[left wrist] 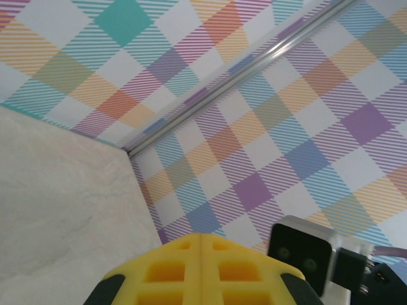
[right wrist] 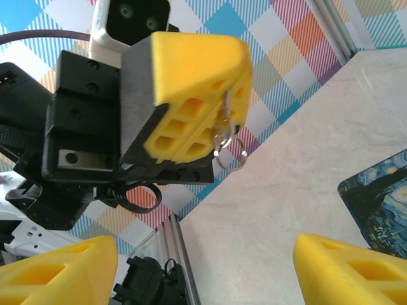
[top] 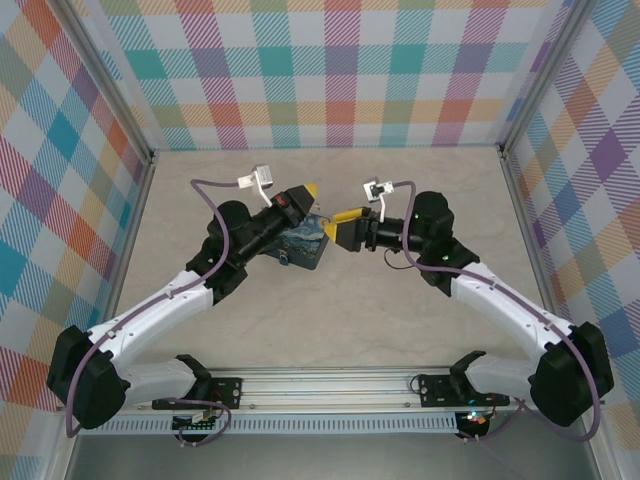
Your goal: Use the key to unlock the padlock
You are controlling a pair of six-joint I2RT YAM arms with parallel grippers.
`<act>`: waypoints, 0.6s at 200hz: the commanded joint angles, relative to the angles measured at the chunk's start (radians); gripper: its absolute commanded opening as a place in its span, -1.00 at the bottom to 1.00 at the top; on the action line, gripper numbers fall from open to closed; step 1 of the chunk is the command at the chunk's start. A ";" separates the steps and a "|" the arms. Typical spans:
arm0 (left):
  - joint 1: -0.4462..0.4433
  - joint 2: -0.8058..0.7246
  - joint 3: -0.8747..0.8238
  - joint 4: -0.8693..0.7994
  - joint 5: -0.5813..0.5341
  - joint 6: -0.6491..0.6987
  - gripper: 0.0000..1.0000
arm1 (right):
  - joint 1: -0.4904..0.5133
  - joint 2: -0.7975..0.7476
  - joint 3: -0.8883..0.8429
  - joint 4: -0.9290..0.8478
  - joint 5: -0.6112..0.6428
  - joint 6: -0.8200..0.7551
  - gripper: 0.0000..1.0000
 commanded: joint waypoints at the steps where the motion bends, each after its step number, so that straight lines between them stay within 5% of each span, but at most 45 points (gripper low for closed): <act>1: -0.016 0.006 0.020 0.081 0.034 0.026 -1.00 | -0.001 0.020 0.033 0.122 -0.020 0.044 0.44; 120: -0.021 0.014 -0.012 0.145 0.058 -0.012 -1.00 | -0.001 0.100 0.073 0.253 -0.004 0.119 0.12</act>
